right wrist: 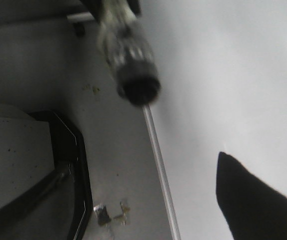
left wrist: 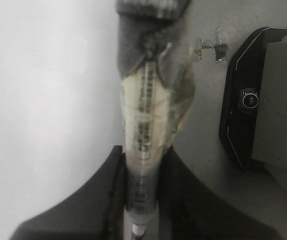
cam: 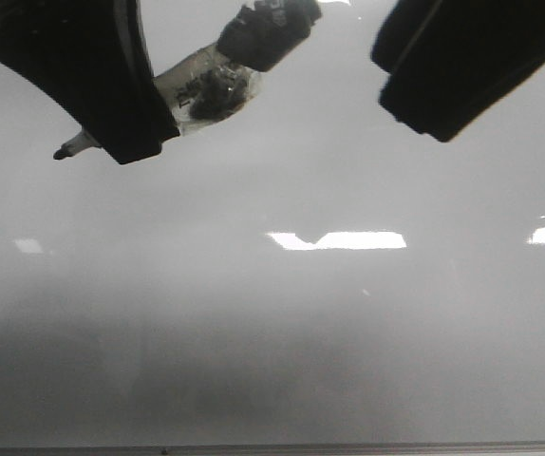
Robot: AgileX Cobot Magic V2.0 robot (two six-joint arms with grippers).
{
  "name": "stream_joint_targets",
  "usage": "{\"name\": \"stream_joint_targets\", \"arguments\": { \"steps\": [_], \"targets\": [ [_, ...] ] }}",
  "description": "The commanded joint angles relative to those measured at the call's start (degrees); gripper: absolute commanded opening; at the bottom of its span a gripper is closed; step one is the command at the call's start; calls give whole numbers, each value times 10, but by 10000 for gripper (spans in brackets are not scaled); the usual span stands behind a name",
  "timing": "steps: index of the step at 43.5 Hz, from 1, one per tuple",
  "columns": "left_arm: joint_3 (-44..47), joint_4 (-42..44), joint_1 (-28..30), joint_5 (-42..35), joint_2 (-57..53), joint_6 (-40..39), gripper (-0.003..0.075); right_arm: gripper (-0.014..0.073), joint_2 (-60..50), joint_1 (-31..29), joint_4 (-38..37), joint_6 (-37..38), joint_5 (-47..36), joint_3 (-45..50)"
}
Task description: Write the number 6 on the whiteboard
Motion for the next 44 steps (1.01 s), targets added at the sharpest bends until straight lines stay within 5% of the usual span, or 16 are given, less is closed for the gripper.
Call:
{"name": "stream_joint_targets", "arguments": {
  "steps": [1, 17, 39, 44],
  "targets": [
    [-19, -3, -14, -27, -16, 7, -20, 592, -9, 12, 76, -60, -44, -21],
    [-19, -3, -36, -28, -16, 7, -20, 583, 8, 58, 86, -69, -81, -21],
    [-19, -9, -36, -28, -16, 5, -19, 74, 8, 58, 90, -69, -82, -21],
    [-19, -20, -36, -29, -16, 5, 64, -21, 8, 58, 90, -69, -81, -21]
  ]
}}
